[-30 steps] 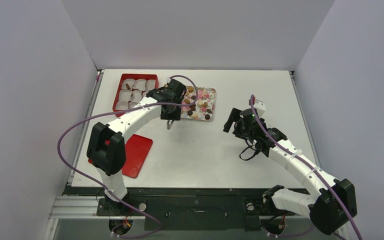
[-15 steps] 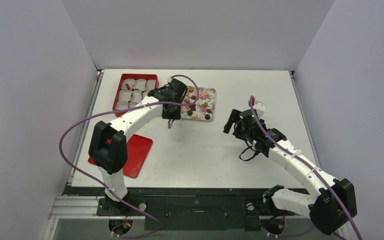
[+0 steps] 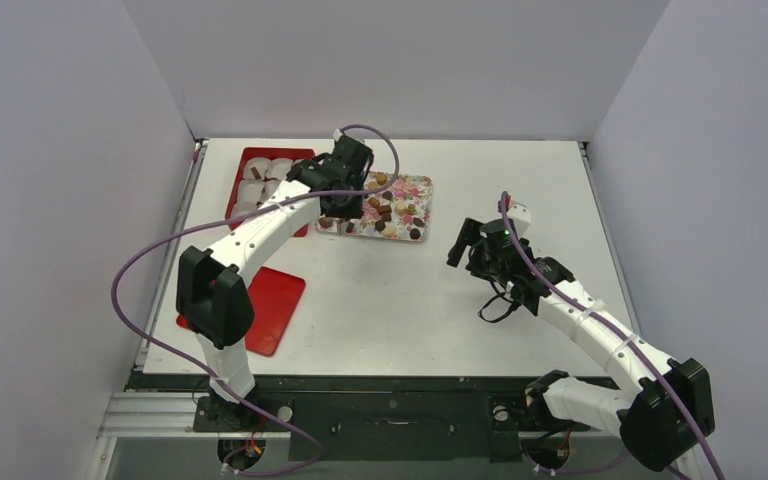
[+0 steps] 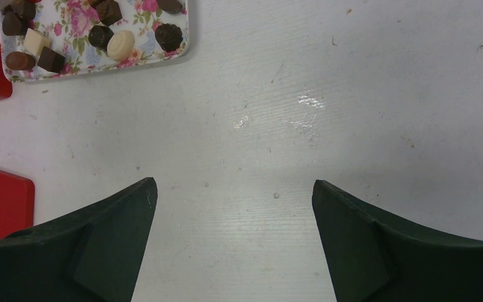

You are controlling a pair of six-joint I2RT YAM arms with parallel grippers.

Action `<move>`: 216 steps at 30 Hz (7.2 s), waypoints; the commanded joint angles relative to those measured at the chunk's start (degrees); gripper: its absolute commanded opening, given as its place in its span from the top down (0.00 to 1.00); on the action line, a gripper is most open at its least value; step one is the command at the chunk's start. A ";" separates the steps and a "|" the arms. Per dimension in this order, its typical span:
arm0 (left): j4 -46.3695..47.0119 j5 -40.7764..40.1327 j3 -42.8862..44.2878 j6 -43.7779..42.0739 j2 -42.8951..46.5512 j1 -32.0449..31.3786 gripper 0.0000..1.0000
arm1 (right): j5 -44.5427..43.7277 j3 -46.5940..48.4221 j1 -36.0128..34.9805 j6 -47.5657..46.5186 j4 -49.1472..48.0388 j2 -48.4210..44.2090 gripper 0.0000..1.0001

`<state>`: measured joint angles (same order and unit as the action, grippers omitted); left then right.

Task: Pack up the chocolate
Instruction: Pick up the fake chocolate from the plate, then place the fake chocolate in the packing box, then pick up the fake chocolate from the plate.

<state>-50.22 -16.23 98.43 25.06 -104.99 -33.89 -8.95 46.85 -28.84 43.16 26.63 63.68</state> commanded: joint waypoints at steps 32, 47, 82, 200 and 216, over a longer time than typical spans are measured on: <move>0.31 -1.37 23.00 -1.56 -16.37 25.77 0.83 | 0.70 4.27 0.36 -1.65 2.16 -0.92 0.11; 0.53 -0.21 23.73 -1.44 -19.63 25.89 0.77 | 1.01 5.14 0.36 -1.73 1.56 0.56 0.11; -1.57 0.21 16.63 -2.50 -3.81 21.55 0.62 | 1.21 3.82 0.36 -0.85 0.32 -1.46 0.11; -0.94 4.31 -0.62 -0.32 8.17 2.29 0.82 | 1.05 0.43 0.34 0.27 -3.30 -0.25 0.11; 0.37 3.07 12.47 0.26 0.62 18.67 0.81 | 1.41 2.32 0.39 -1.12 -1.07 1.25 0.11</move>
<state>-52.42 -12.73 106.24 24.97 -100.95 -17.37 -6.61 47.75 -28.84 42.83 24.62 65.08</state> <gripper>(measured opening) 0.280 0.889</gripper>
